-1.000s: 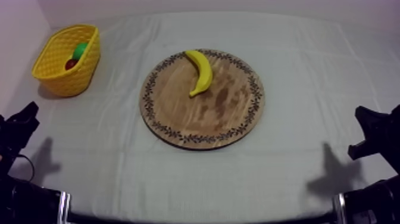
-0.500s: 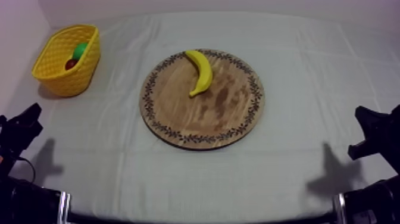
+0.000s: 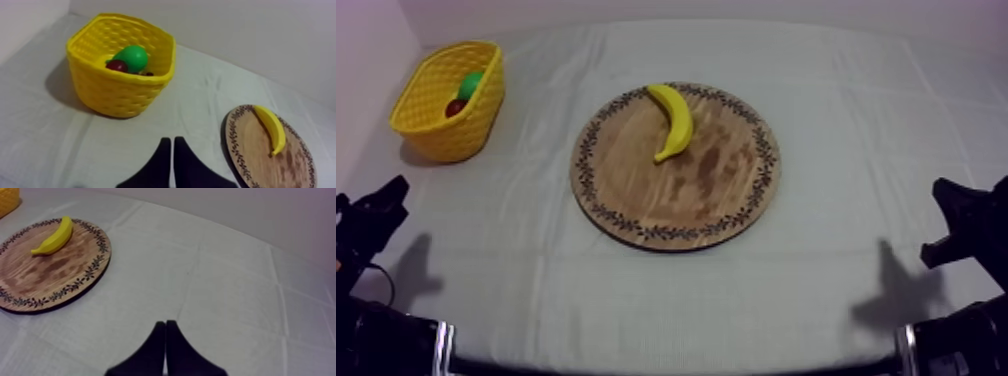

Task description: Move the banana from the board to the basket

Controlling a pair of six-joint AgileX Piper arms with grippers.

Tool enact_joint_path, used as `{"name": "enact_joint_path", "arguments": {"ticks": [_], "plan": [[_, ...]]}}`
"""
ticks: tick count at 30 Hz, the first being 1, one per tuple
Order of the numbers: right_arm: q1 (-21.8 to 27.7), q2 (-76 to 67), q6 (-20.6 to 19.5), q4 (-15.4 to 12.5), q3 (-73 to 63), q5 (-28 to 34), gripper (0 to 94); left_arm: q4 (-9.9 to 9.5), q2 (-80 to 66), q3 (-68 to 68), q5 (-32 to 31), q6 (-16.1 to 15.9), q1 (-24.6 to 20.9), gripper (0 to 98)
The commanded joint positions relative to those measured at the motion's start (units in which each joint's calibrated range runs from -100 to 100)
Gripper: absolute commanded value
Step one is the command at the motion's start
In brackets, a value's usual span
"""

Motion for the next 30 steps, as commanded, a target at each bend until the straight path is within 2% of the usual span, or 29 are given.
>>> {"name": "enact_joint_path", "arguments": {"ticks": [1, 8, 19, 26, 30], "plan": [[0.01, 0.0, -0.01, 0.02, -0.03, -0.01, 0.3, 0.0, 1.44, -1.08, 0.27, -0.35, 0.84, 0.0], [0.01, 0.0, -0.01, 0.02, -0.03, -0.01, 0.3, -0.63, 9.51, -10.6, 3.73, -1.32, 3.35, 0.0], [0.01, 0.0, -0.01, 0.02, -0.03, -0.01, 0.3, -1.08, 30.86, -37.72, 13.93, -4.96, 5.71, 0.3], [0.01, 0.0, -0.01, -0.01, -0.03, -0.01, 0.3, -1.17, 46.66, -55.25, 19.4, -7.75, 8.91, 0.6], [0.01, 0.0, -0.01, -0.03, -0.03, -0.01, 0.3, -1.87, 54.84, -62.96, 20.99, -8.06, 11.67, 0.2]]}}
